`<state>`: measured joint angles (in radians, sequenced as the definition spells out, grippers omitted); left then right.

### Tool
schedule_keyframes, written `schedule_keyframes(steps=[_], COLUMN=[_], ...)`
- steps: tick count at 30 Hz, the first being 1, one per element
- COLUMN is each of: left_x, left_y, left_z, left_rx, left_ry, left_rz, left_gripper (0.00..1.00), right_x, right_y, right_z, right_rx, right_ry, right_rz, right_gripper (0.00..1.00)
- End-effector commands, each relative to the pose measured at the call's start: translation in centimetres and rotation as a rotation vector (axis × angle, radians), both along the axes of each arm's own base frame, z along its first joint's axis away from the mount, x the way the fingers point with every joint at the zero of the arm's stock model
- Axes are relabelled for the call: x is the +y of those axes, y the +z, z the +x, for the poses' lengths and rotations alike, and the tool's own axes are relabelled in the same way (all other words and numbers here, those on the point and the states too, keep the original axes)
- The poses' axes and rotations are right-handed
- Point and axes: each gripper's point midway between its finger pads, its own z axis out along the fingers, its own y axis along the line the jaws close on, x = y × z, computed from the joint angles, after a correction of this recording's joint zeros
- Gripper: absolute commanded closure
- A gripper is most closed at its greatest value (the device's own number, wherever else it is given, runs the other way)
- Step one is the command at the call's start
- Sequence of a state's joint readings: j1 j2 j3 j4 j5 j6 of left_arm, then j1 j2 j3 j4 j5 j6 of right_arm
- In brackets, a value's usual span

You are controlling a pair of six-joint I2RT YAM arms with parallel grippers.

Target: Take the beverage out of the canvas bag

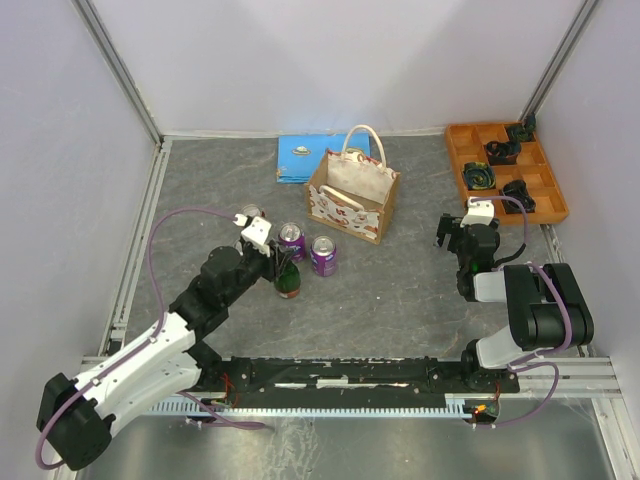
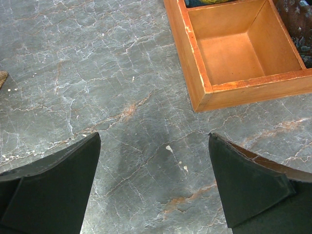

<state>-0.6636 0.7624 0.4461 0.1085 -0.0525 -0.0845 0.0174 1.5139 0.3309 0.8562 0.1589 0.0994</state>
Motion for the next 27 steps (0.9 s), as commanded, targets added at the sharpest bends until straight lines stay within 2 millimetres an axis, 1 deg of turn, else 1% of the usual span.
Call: schedule_keyframes(steps=[1, 3, 5, 6, 7, 8, 9, 10, 11, 12, 17, 20, 22, 23, 27], left_x=[0.0, 0.3, 0.4, 0.5, 0.5, 0.5, 0.6, 0.7, 0.8, 0.8, 0.7, 0.7, 1.0, 1.1, 2.1], left_y=[3.6, 3.1, 2.8, 2.7, 2.6, 2.6, 2.5, 2.6, 2.5, 2.5, 3.2, 4.0, 5.1, 6.2, 9.4], left_z=[0.3, 0.3, 0.2, 0.2, 0.1, 0.1, 0.1, 0.1, 0.1, 0.2, 0.4, 0.7, 1.2, 1.4, 2.9], left_rx=[-0.082, -0.071, -0.059, -0.054, -0.048, -0.044, -0.038, -0.037, -0.035, -0.034, -0.042, -0.05, -0.065, -0.083, -0.152], left_ry=[0.044, 0.059, 0.067, 0.068, 0.068, 0.071, 0.075, 0.078, 0.084, 0.087, 0.086, 0.098, 0.125, 0.137, 0.217], left_rz=[-0.154, -0.151, -0.151, -0.151, -0.152, -0.154, -0.153, -0.153, -0.15, -0.147, -0.143, -0.151, -0.16, -0.169, -0.15], left_gripper=[0.95, 0.94, 0.9, 0.83, 0.72, 0.58, 0.42, 0.32, 0.26, 0.23, 0.2, 0.2, 0.19, 0.19, 0.17], right_x=[0.0, 0.0, 0.0, 0.0, 0.0, 0.0, 0.0, 0.0, 0.0, 0.1, 0.0, 0.0, 0.0, 0.0, 0.0], right_y=[1.7, 1.7, 1.7, 1.7, 1.7, 1.7, 1.7, 1.7, 1.7, 1.7, 1.7, 1.7, 1.7, 1.7, 1.8], right_z=[1.1, 1.1, 1.1, 1.1, 1.1, 1.1, 1.1, 1.1, 1.1, 1.1, 1.1, 1.1, 1.1, 1.1, 1.1], right_rx=[-0.058, -0.057, -0.057, -0.057, -0.058, -0.056, -0.058, -0.059, -0.056, -0.057, -0.058, -0.057, -0.058, -0.058, -0.059], right_ry=[0.006, 0.006, 0.006, 0.006, 0.006, 0.005, 0.006, 0.006, 0.006, 0.007, 0.006, 0.006, 0.006, 0.006, 0.006], right_rz=[-0.008, -0.008, -0.008, -0.008, -0.008, -0.008, -0.008, -0.008, -0.008, -0.009, -0.008, -0.008, -0.008, -0.008, -0.008], right_gripper=[0.01, 0.01, 0.01, 0.01, 0.01, 0.01, 0.01, 0.01, 0.01, 0.01, 0.01, 0.01, 0.01, 0.01, 0.01])
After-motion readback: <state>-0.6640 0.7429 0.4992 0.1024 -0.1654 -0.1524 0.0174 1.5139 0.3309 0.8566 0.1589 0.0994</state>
